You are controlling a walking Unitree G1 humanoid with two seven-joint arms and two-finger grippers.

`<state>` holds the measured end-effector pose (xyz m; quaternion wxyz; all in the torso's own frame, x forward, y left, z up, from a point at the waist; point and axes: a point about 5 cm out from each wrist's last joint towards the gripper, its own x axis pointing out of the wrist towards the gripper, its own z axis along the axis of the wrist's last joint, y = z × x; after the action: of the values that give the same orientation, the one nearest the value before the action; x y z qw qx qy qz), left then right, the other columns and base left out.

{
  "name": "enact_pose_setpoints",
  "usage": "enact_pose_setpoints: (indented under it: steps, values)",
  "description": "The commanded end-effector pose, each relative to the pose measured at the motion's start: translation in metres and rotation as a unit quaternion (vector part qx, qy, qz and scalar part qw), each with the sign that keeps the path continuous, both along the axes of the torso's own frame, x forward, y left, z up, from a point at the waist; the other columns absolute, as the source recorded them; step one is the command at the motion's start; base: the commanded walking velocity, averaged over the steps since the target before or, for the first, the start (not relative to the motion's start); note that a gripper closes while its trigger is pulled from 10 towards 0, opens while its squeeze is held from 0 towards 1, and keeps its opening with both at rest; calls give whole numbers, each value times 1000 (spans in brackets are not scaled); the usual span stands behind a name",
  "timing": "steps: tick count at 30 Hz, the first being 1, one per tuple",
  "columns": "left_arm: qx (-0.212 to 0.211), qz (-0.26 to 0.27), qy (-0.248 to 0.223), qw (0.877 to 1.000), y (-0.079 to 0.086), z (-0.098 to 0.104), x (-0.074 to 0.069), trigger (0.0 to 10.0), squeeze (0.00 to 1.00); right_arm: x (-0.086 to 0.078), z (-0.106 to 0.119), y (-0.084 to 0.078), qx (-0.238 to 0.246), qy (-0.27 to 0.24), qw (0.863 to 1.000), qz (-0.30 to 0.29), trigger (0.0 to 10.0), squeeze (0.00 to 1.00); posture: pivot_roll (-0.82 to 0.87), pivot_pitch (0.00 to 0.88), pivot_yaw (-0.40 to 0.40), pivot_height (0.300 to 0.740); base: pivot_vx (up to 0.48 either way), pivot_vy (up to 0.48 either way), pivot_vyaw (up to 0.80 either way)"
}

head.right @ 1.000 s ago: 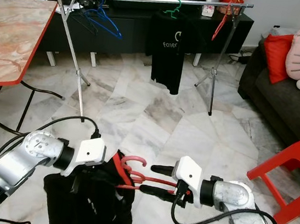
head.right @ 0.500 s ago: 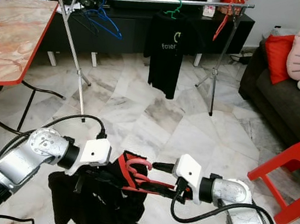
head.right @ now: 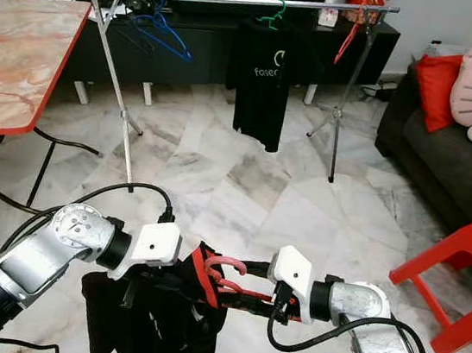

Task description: Hang hanger

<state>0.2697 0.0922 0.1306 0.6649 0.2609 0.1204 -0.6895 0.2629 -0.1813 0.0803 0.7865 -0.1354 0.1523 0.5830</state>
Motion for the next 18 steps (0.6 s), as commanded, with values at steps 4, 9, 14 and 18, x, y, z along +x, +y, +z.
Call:
enact_pose_setpoints:
  steps: [4,9,14,18]
  values:
    - [-12,-37,-23,999,-12,14,-3,10000,0,1,1,5,6,4,1000,16,353,0,-49,0,-22,740,0,0,0]
    - [-13,-40,-25,999,-14,15,-3,10000,0,1,-1,7,2,8,1000,28,9373,0,-46,0,-22,740,0,0,0]
    - [-14,-42,-25,999,-15,15,-4,10000,0,0,-1,7,4,15,999,31,0,0,-47,0,-22,740,0,0,0]
    - [-16,-44,-26,999,-16,16,-4,10000,0,0,-2,6,3,17,999,33,0,0,-45,0,-23,740,0,0,0]
